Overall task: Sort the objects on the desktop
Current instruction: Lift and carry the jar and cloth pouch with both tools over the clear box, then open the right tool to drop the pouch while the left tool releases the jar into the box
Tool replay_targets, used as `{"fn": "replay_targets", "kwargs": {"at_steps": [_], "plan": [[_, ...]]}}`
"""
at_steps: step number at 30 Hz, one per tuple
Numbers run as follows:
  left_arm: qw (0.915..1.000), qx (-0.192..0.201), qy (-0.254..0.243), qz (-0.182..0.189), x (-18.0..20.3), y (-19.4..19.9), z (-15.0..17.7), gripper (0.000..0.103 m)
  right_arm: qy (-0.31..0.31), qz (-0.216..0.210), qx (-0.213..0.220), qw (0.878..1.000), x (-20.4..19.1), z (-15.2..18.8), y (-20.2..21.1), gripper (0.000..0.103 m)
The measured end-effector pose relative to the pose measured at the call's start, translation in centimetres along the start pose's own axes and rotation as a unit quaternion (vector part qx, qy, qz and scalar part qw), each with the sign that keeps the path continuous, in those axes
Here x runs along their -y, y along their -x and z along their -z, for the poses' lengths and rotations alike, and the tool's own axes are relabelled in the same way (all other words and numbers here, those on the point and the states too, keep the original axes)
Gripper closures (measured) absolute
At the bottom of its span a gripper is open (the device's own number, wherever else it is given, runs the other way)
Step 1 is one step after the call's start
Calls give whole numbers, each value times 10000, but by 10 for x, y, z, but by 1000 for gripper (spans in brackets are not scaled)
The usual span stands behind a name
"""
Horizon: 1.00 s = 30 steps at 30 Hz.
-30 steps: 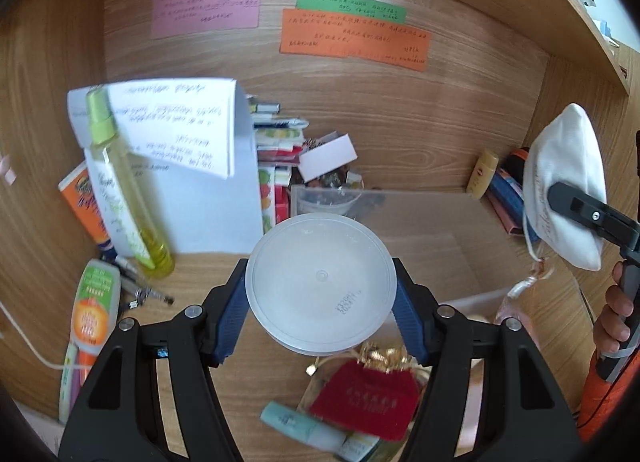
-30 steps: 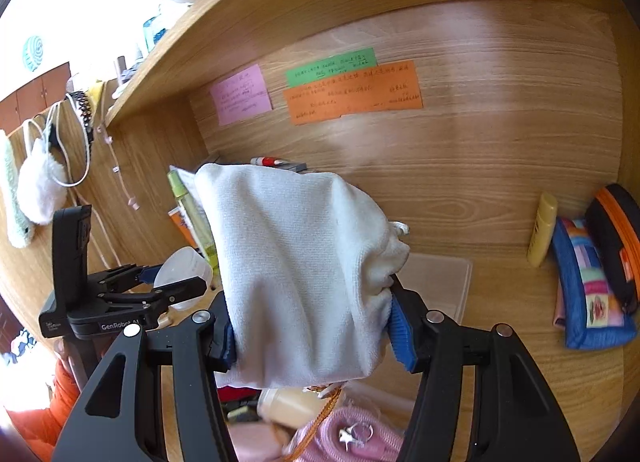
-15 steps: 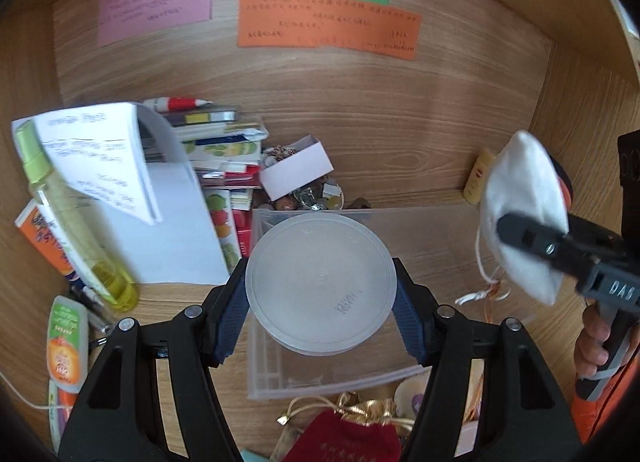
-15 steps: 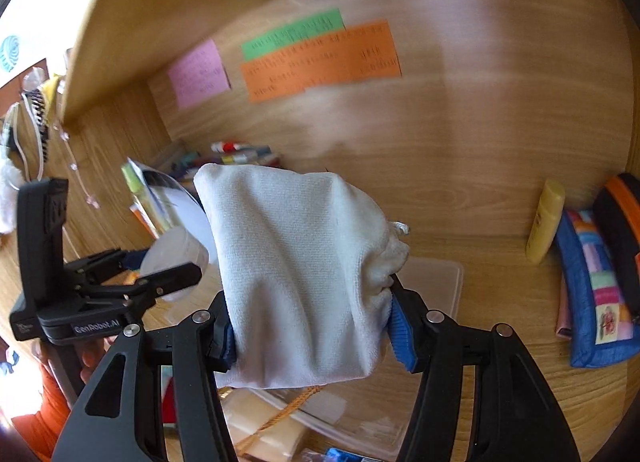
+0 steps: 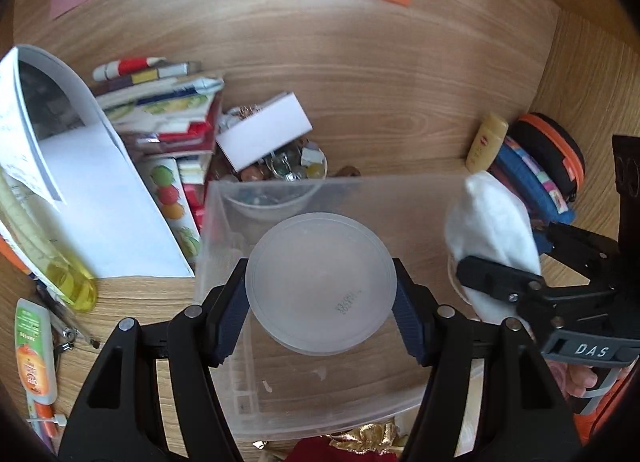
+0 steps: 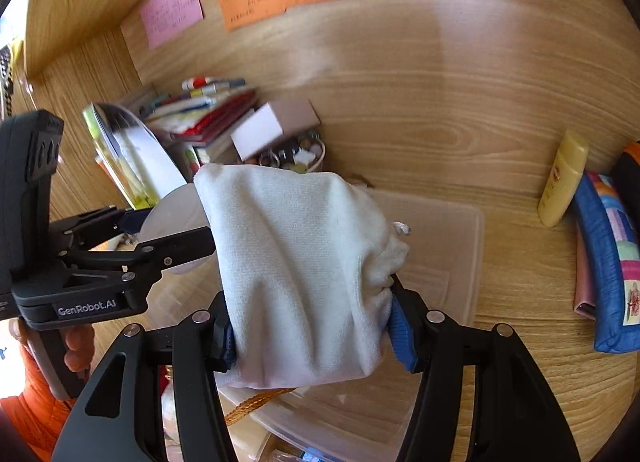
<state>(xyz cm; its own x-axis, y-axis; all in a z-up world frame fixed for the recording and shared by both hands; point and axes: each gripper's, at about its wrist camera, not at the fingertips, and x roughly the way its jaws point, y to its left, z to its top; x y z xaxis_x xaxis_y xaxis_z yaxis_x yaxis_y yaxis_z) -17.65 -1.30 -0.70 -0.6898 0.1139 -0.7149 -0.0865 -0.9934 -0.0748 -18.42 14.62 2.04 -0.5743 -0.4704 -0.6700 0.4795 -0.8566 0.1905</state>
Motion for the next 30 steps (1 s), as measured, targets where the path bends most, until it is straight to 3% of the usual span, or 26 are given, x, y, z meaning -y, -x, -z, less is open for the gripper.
{"fn": "replay_targets", "kwargs": {"at_steps": [19,28,30], "plan": [[9982,-373,-389,-264,14,-19,13,38,526,664,-374,9957,-10,8,-29,45],[9981,-361,-420,-255,14,-17,15,38,602,797,-341,9944,-16,10,-28,28],[9982,-381,-418,-195,13,-16,15,37,587,801,-272,9947,-16,10,-24,20]]}}
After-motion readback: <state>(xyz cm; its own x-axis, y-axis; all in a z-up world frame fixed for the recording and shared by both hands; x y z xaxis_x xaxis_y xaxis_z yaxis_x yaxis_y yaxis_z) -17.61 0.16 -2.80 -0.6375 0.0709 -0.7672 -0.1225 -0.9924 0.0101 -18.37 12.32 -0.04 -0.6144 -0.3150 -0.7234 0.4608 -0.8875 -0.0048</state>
